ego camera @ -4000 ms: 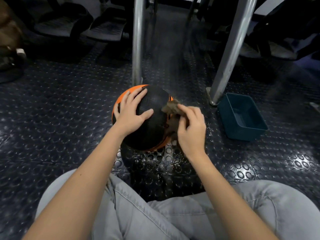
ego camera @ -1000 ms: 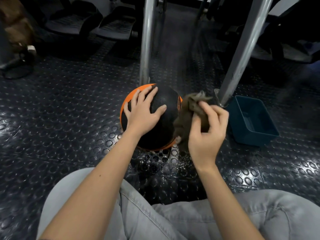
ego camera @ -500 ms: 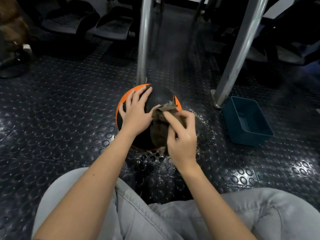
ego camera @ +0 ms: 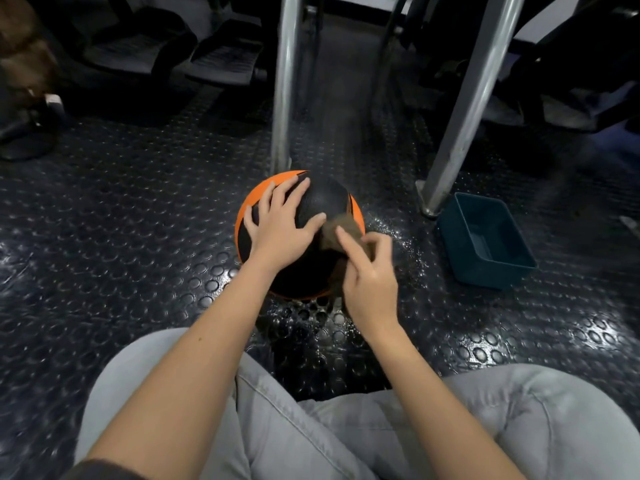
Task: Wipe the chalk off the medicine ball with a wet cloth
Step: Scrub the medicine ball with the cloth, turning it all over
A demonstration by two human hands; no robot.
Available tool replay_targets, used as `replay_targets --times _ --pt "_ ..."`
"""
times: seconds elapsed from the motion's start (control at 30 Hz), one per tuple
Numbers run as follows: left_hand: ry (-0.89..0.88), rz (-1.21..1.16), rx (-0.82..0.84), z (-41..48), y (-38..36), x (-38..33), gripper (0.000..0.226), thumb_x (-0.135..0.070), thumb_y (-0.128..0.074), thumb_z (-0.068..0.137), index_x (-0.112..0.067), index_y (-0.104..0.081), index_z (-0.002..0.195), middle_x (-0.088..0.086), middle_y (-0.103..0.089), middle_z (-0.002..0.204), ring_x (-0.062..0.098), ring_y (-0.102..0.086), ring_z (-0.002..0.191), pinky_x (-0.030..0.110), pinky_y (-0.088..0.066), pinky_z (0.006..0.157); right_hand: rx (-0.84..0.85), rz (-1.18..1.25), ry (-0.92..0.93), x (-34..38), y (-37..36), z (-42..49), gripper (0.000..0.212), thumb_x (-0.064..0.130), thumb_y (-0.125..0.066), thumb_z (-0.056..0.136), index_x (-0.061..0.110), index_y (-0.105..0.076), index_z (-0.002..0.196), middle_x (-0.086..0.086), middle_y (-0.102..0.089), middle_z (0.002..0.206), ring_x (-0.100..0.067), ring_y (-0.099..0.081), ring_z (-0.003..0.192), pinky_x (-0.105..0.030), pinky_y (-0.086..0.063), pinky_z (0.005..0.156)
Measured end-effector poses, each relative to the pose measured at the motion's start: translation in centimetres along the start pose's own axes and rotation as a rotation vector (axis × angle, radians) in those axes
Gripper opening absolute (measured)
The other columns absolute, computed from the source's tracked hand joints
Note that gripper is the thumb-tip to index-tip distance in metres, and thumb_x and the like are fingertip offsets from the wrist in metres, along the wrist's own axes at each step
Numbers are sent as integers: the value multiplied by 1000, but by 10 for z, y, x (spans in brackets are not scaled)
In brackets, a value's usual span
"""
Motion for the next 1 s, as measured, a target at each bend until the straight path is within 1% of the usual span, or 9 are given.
replay_targets --times 0.13,0.3,0.33,0.47,0.6,0.67,0.77,0.9,1.0 --pt "-5 -4 13 2 -2 0 60 -51 -49 93 -40 -25 146 -17 -16 155 9 -1 144 50 3 114 75 -70 63 -8 -23 -14 45 0 -40 85 17 -55 123 -17 -46 106 -34 -56 79 -31 -47 45" --pt "8 -35 36 7 -1 4 60 -52 -49 92 -41 -26 146 -18 -16 155 9 -2 144 49 2 114 272 -197 -323 -86 -31 -44 48 -9 -50 85 16 -61 124 -15 -45 110 -33 -53 96 -42 -51 66" --pt "16 -48 30 7 1 7 59 -51 -49 92 -41 -26 146 -18 -16 155 8 -2 144 49 2 114 224 -153 -359 -86 -25 -40 46 -8 -50 87 16 -60 125 -14 -44 110 -28 -52 95 -40 -50 69" --pt "48 -71 -6 5 8 18 58 -50 -49 93 -41 -27 146 -18 -16 155 8 -1 144 47 2 114 -109 84 -147 -26 9 0 37 0 -45 90 6 -60 123 -13 -44 104 -12 -43 91 -14 -39 77" --pt "39 -73 -1 6 6 14 58 -49 -50 93 -40 -27 145 -18 -17 155 8 -2 144 47 2 113 59 51 50 1 -27 -18 43 4 -37 89 10 -59 125 -20 -50 109 -29 -53 99 -32 -48 79" --pt "23 -75 4 7 7 14 59 -49 -51 92 -40 -28 145 -18 -17 155 8 -2 144 47 3 113 109 4 -50 -36 -33 -38 42 -3 -43 87 9 -61 124 -17 -53 112 -29 -54 103 -31 -46 85" --pt "16 -90 28 6 6 14 59 -50 -51 92 -41 -28 145 -18 -16 155 8 -2 144 48 3 113 209 -105 -435 -95 -33 -53 43 -8 -47 87 11 -61 124 -10 -51 113 -30 -52 105 -30 -45 80" --pt "20 -94 -5 4 8 16 59 -49 -52 92 -41 -29 145 -19 -17 155 7 -2 144 46 3 113 -111 103 -200 -27 5 -9 38 -3 -47 87 5 -62 121 -12 -49 104 -17 -49 96 -10 -37 85" --pt "-3 -72 0 3 5 13 57 -46 -51 93 -42 -27 145 -19 -16 155 7 -2 144 46 3 113 -110 161 33 17 -2 -2 39 -1 -42 87 5 -61 121 -18 -50 105 -21 -49 100 -21 -43 88"
Point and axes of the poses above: each hand's wrist, its own z-axis towards the middle knuckle, its own y-axis out of the back of the hand, x = y × z, the point moved 10 cm from there along z, towards the middle knuckle
